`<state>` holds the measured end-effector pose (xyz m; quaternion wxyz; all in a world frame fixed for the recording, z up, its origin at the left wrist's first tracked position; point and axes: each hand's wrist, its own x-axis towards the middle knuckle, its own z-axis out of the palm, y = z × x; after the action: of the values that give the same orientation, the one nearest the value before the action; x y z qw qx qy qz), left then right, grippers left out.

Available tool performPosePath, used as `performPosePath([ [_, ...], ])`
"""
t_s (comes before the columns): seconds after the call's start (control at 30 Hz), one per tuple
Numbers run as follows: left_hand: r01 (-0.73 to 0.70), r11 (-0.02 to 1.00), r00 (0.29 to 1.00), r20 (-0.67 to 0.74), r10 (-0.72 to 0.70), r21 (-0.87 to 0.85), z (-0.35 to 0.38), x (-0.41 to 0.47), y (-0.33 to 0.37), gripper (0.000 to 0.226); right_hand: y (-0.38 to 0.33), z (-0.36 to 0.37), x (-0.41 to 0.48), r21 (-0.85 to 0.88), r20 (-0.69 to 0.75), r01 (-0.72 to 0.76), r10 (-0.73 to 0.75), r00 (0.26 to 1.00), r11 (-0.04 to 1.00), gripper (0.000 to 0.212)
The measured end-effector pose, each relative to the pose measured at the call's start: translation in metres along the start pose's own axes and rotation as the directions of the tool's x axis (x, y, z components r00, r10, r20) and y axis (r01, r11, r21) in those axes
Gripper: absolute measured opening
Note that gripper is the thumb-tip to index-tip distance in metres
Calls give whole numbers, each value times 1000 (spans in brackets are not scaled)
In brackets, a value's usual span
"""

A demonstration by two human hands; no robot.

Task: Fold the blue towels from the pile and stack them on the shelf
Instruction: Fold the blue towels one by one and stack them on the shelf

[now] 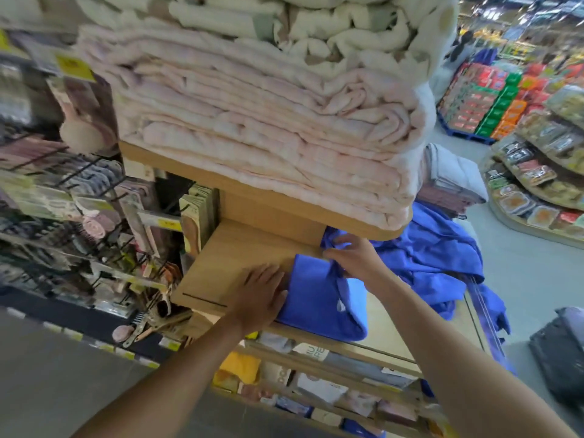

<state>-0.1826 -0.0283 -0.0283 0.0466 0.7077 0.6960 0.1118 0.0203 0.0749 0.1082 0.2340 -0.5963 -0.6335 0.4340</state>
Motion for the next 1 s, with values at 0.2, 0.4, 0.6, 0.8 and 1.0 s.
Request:
performPosePath([
  [0.2,23,998,1000,-3,-23,-66,-6,1,0,54,13,64,17,-92,140,-58,70,988,994,30],
  [0.4,41,965,997,-49,-56,-261,-4,4,-4,48,37,39,6,-12,72,105,-104,992,994,21],
  [0.6,-98,948,942,-337,-10,-302,-19,20,44,49,105,-17,-5,-74,-309,17,-40,950,997,18],
  [0.8,68,990,998,25,-66,-123,7,42,116,67,165,-7,-27,-664,-239,89,-323,916,742,43],
  [1.0,86,995,995,64,-82,-56,20,38,89,67,174,-6,-24,-706,-257,49,-320,912,707,39],
])
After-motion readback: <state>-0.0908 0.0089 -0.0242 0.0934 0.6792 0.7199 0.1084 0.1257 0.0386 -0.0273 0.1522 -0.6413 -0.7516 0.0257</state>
